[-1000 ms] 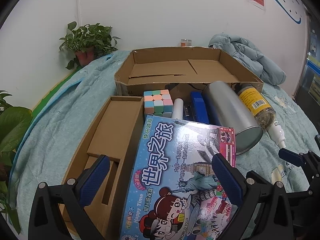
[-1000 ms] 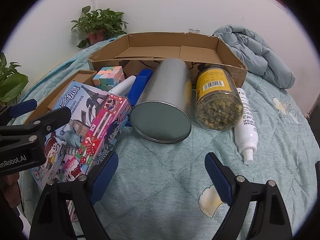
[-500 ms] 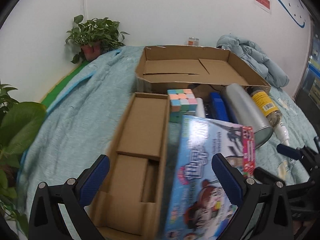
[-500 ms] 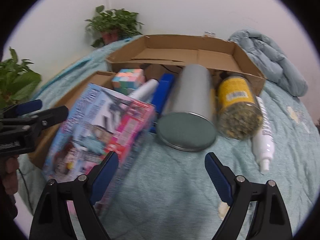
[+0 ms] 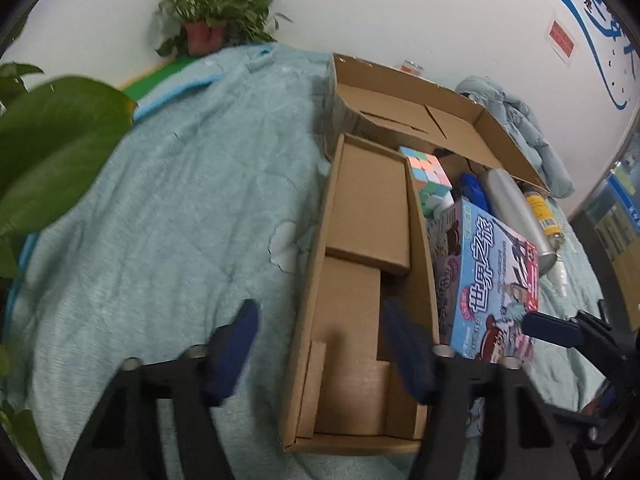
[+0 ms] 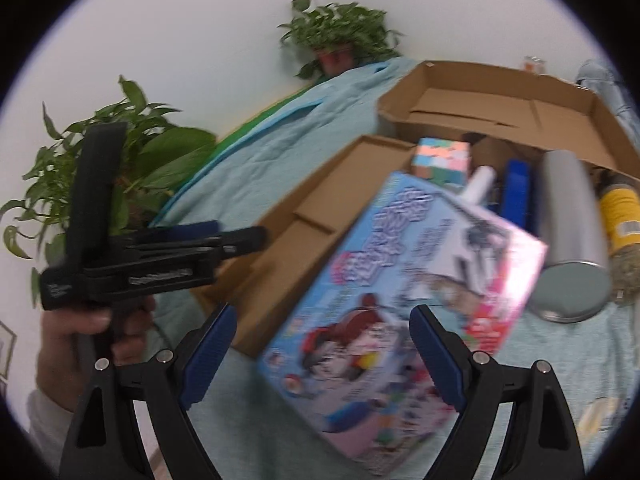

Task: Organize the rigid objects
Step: 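Close both grippers on the edges of the cardboard divider insert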

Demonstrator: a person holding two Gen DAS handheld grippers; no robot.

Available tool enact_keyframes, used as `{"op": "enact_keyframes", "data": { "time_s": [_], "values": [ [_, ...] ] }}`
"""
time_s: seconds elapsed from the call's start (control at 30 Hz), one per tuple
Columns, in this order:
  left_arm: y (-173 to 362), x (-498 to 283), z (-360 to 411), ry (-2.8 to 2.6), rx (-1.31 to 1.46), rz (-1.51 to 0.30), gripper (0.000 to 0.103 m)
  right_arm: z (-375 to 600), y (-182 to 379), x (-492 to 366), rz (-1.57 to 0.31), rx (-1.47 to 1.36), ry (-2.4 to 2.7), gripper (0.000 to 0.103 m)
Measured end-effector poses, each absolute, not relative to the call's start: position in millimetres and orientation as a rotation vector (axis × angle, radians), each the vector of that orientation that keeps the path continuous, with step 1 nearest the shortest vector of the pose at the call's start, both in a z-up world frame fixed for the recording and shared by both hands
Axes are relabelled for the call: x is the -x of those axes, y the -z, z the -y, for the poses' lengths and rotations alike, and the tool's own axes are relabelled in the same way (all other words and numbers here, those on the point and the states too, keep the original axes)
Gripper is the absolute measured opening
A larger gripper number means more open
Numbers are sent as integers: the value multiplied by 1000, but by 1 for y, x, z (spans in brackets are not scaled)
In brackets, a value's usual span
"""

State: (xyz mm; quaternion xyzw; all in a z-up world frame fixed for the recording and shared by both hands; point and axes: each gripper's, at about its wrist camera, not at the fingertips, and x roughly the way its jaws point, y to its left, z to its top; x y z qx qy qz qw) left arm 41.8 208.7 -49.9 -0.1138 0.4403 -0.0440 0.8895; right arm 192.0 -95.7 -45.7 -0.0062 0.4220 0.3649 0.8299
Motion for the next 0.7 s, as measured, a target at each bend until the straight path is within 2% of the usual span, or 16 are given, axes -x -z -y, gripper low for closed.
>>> {"op": "enact_keyframes", "data": {
  "time_s": [0.07,0.1,0.2,0.3,0.37,0.43,0.6,0.7],
  "values": [
    [55,-38,-212,107,257,-939,42,83,45,-187,-893,23,-784,87],
    [58,-35,-209,122,261,-953,28,76,45,-185,-895,34,-780,87],
    [61,-23,-207,120,240,-975,16,62,48,-180,-935,58,-782,74],
    [62,-14,-195,125,218,-1001,16,48,58,-180,-969,124,-746,55],
    [62,-10,-189,121,198,-1012,16,47,60,-181,-970,145,-700,30],
    [66,-8,-188,109,193,-1025,16,44,61,-182,-962,161,-653,16],
    [74,-15,-180,86,134,-1065,16,39,64,-184,-959,169,-623,15],
    [74,-17,-181,99,144,-1076,15,33,63,-183,-962,178,-600,18]
  ]
}}
